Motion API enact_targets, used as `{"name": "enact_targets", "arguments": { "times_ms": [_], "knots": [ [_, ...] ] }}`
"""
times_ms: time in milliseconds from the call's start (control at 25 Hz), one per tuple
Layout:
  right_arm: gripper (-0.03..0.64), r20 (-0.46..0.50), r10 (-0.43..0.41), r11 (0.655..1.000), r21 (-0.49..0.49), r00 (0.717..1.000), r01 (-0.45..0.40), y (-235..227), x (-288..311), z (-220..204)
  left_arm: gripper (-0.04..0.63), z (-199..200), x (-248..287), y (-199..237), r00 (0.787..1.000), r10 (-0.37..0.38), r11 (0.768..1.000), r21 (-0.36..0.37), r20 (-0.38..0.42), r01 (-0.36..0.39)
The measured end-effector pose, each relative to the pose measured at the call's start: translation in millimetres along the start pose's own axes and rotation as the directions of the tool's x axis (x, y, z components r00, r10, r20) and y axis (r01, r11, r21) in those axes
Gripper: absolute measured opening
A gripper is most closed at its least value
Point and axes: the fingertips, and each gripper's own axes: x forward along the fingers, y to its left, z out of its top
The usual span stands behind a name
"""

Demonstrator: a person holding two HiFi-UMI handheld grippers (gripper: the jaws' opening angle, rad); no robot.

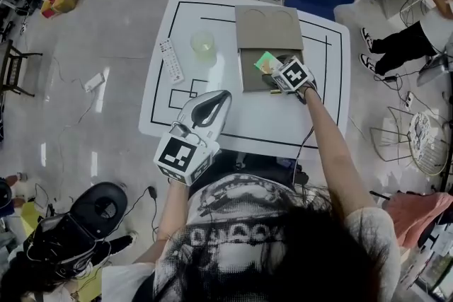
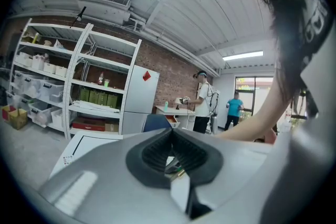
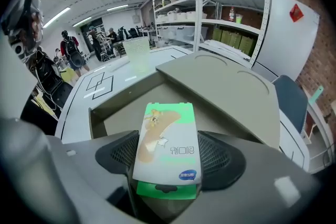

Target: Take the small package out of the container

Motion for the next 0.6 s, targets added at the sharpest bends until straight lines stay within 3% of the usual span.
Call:
{"name": "enact_targets", "arguments": {
  "times_ms": [280,600],
  "knots": [
    [0.364,0.033,-0.092,0.986,-0.140,0.995,0.096,1.1,-16.0,11.7,0.000,0.2,-4.1,2.7,1.000,-0.004,1.000,0.000,0.000,0.004],
    [0.364,0.152,-0.134,0.987,-0.073,0.979,0.146,15.8,-63.1,47.3,0.000,-1.4,-10.6,4.0,1.000,-0.019,1.000,0.004,0.005,0.019]
  ]
}}
